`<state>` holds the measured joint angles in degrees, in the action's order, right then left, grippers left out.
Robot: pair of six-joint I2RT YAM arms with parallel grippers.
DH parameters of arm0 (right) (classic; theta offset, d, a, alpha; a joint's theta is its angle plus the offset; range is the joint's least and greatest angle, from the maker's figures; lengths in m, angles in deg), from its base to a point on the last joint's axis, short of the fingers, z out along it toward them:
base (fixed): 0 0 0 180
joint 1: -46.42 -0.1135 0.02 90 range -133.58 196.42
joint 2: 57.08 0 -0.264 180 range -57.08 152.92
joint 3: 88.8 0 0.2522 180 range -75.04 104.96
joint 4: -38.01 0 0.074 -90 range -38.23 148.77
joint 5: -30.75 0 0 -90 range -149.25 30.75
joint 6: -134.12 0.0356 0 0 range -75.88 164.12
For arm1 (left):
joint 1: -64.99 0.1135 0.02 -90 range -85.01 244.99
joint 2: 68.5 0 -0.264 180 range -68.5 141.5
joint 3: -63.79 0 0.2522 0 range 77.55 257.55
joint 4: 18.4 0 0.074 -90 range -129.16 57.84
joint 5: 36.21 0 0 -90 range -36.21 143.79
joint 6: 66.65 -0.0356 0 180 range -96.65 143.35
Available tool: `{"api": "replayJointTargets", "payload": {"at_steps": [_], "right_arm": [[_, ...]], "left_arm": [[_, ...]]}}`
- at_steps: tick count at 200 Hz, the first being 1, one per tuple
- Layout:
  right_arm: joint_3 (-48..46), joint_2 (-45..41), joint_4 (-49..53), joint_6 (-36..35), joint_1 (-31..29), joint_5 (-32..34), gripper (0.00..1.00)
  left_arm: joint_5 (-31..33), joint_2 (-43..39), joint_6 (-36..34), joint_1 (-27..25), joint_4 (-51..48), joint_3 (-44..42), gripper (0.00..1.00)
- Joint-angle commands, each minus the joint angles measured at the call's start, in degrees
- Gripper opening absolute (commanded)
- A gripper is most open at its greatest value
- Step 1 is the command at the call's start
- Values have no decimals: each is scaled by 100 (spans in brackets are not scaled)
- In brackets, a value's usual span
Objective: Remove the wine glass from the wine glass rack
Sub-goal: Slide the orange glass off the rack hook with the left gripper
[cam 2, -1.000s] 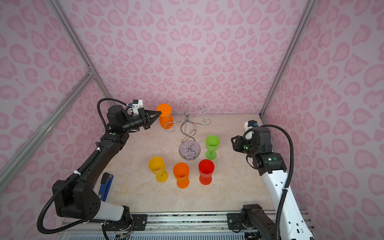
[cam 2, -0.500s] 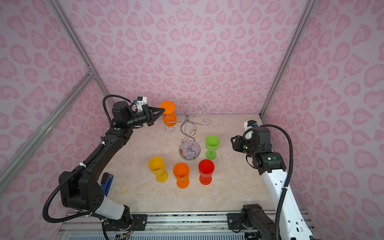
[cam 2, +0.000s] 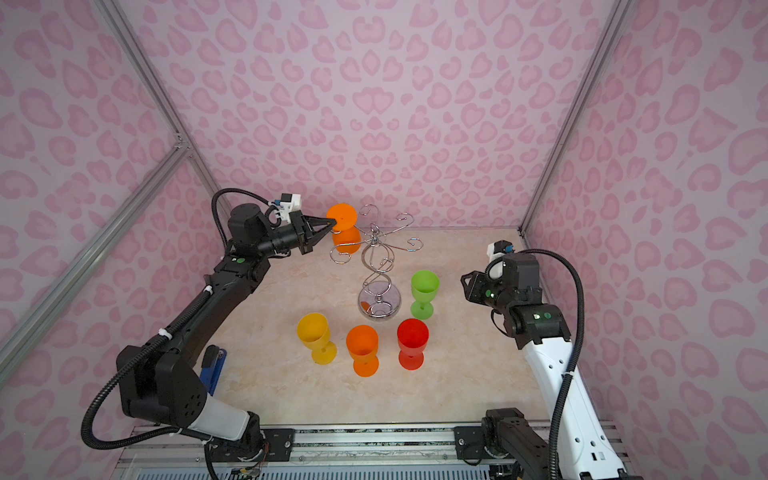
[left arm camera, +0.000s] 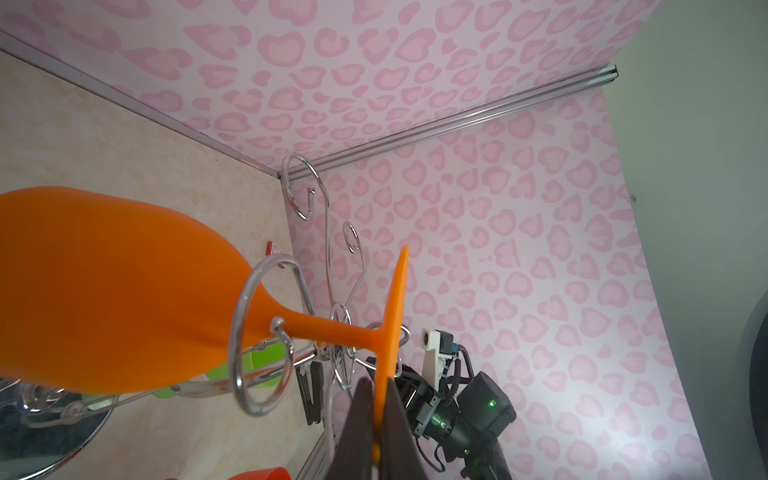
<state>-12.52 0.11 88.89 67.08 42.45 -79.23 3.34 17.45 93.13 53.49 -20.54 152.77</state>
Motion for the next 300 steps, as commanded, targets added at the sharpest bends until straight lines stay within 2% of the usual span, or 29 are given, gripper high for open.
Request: {"api": "replayJointTargets", "payload": {"at_steps": [1,179,243,300], "right_arm": [[-38,12,-145,44,1,-75,36],[-117,-32,-207,111,1,-137,35],[-136,-85,-171,90,-1,-102,36],[-111,-50,-170,78,6,-111,36]], "left_arm": [[-61,-196,-95,-1,104,-122,3],[-169,-1137,-49,60,-24,-934,3],[-162,-1389,-44,348,-37,-1161,3],[-317,-2170,7,764,-400,-1610,3]]}}
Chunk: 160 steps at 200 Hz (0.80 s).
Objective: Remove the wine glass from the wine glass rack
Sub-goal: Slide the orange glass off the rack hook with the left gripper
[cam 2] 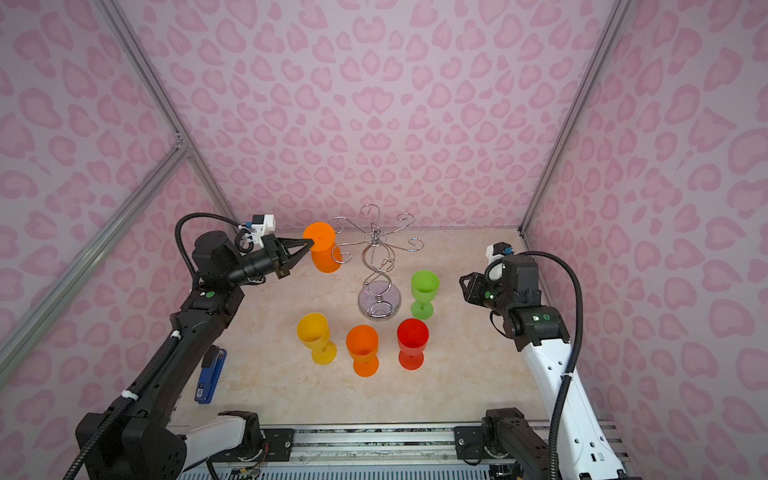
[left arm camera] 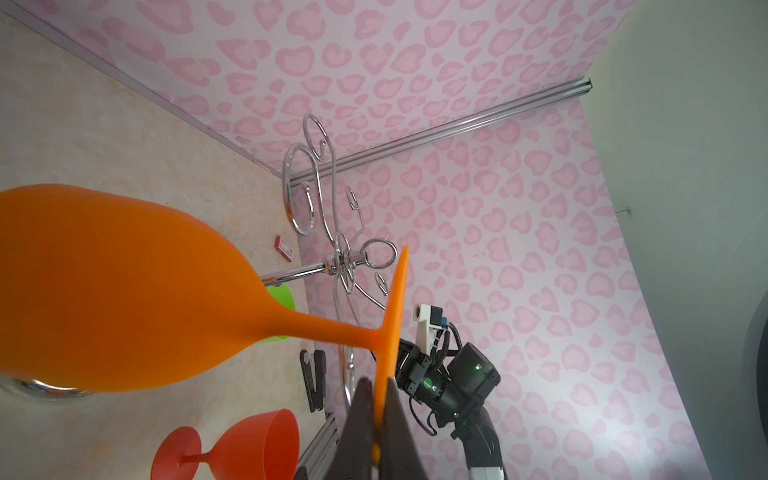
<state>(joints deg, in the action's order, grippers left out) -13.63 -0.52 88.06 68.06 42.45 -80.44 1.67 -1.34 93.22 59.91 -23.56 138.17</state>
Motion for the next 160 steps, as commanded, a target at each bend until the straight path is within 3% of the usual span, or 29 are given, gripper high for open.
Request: {"api": "replayJointTargets", "payload": {"at_steps": [1,50,69,86,105,134,160], "right_arm": [[2,13,-87,-16,3,10,35],[199,-127,53,-104,57,162,35],[319,-294,-16,-99,122,177,34],[389,-447,-193,-59,144,111,33],[281,-683,-751,174,150,-161,33],[-170,-1042,-2458,902,143,-711,35],[-378,-1006,-4201,1758,129,-1225,37]], "left_arm": [[-154,-308,-5,130,-106,-162,3],[-546,-1511,-114,951,-1008,-411,3],[-751,-1868,-335,1369,-1565,49,3],[-845,-1948,-522,1432,-1871,700,3],[-888,-1867,-416,1431,-1624,1202,3],[-806,-1681,-71,1319,-932,1978,3],[-684,-1430,712,911,507,2213,3]]}}
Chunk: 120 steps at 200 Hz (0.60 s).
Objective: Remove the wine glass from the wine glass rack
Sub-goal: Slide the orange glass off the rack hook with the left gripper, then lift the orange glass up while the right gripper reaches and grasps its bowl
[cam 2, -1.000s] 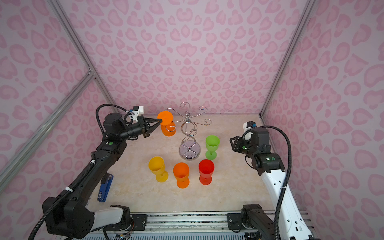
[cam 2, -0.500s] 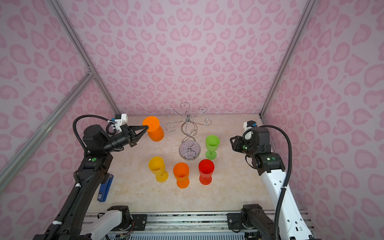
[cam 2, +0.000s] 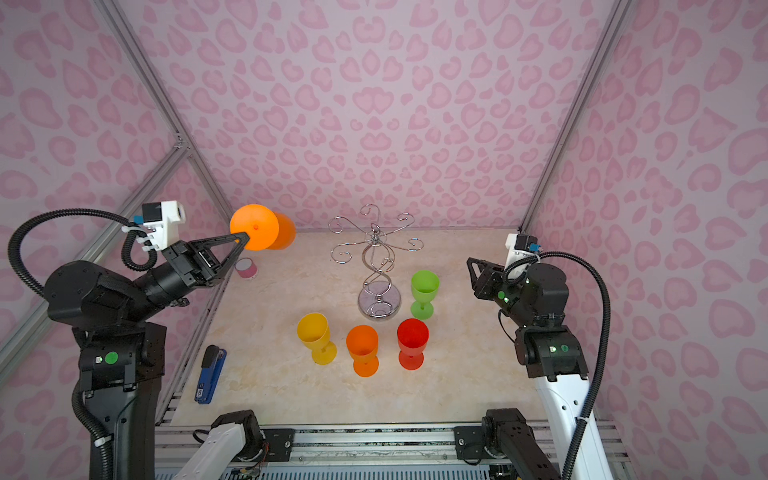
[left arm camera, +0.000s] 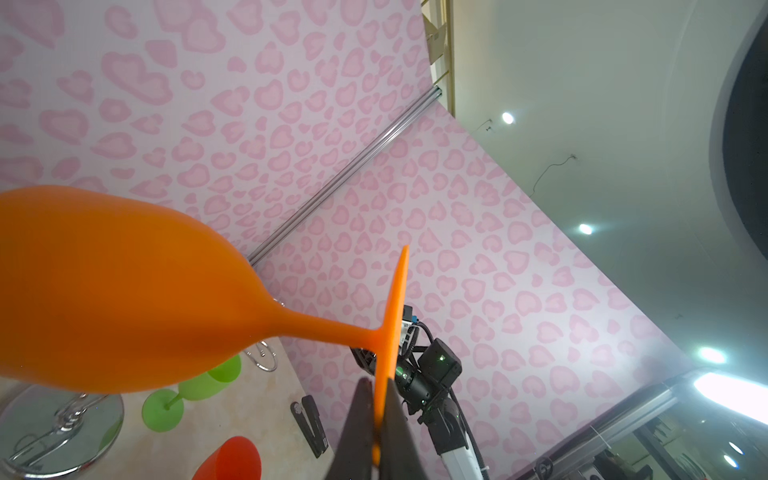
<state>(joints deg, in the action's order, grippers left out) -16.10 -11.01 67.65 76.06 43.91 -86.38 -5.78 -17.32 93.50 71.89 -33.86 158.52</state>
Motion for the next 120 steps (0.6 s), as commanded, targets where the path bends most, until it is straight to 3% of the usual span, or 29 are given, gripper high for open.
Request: {"api": "replayJointTargets", "payload": {"at_steps": [1,22,35,71,120], "right_arm": [[-134,52,-2230,978,-20,-650,37],[-163,386,-3630,1780,-149,-1036,42],[-210,623,-4493,2235,-339,-1137,51],[-418,1199,-6278,2936,-876,-1219,67],[-733,2003,-8577,4196,-1051,-1388,70]], "left_arm": [[69,179,723,-312,1605,171,3],[343,459,1385,-1006,3004,-84,3],[509,636,1553,-1442,3608,-243,3],[936,1140,2022,-2413,5334,-790,3],[1487,2083,2932,-3220,7526,-1026,3]]}}
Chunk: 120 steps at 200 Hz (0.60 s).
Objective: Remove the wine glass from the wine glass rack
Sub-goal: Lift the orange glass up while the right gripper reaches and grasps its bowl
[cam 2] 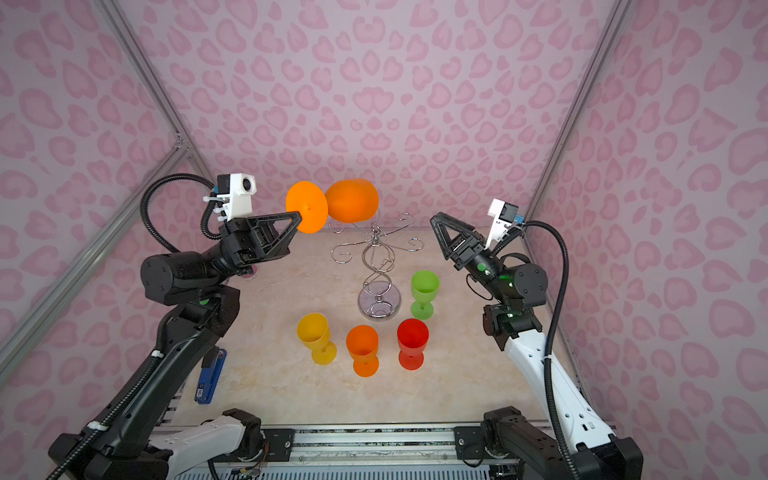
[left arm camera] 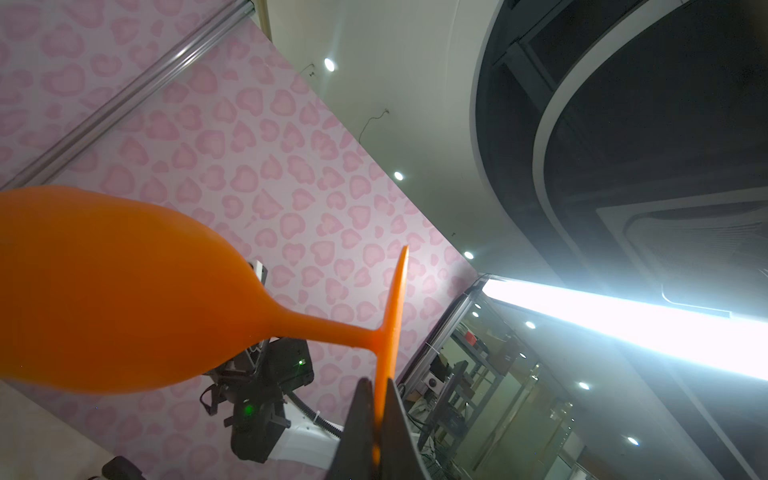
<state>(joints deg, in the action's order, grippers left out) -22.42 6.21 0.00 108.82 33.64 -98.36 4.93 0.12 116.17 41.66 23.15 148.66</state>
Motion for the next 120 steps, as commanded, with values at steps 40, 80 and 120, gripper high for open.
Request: {"api": "replayJointTargets", "payload": {"at_steps": [40,80,120], "right_arm": [[-43,981,-3346,1919,-29,-272,70],[137,1328,-3764,2076,-65,-450,68],[230,1394,-3753,1915,-106,-634,65]], "left_arm": [[799,1259,1714,-548,3320,78,3],[902,1621,1933,-738,3610,104,3],[918,1770,1976,-821,3610,79,3]]}}
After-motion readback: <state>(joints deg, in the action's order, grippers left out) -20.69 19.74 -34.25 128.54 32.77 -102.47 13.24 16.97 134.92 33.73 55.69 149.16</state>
